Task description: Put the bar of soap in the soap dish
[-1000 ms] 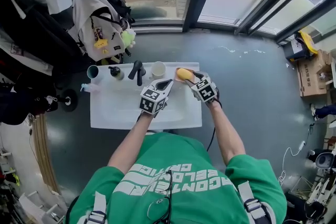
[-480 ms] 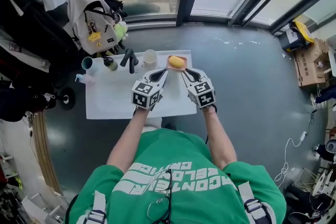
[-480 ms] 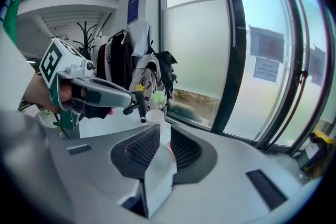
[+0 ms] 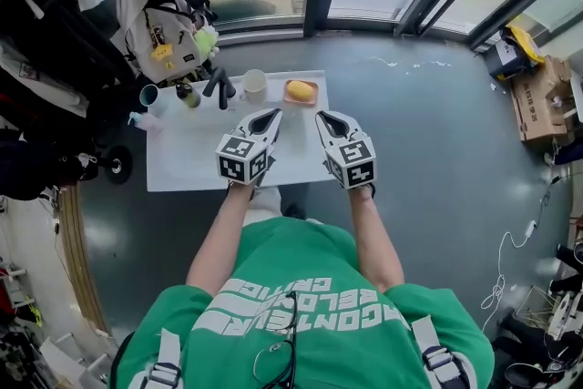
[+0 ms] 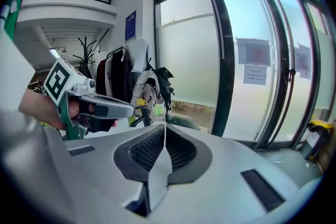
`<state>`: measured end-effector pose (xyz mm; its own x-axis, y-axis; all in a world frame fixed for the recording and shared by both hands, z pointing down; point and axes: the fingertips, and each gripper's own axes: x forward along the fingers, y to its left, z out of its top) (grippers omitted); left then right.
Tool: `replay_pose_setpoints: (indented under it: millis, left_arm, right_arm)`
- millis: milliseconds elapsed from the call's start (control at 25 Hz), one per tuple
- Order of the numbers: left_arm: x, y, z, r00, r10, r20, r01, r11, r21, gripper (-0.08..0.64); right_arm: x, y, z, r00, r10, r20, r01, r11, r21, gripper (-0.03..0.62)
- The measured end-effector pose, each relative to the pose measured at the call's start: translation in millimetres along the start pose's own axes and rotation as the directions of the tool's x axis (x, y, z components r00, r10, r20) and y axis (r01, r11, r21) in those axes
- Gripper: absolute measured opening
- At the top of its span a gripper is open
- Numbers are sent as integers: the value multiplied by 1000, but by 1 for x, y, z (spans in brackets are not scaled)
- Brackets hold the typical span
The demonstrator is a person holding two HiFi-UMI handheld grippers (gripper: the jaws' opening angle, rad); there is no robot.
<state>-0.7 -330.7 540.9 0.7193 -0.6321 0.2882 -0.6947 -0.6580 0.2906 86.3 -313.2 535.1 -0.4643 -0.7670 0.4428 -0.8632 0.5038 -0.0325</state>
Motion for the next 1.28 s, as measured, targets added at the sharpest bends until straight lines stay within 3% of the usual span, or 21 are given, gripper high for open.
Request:
replay_pose_setpoints:
  millis: [680,1280]
  left_arm:
    - [-28,-35,-14,1000,4,21,-4,1000,2,9]
    - [-39,-47,-21,999,-29,28,29,1000,-9,9]
  right_arm:
    - [-40,26,-10,998,5,55,-8,999,50,12]
    - [-46,37,-21,999,15,31,-17,998,55,12]
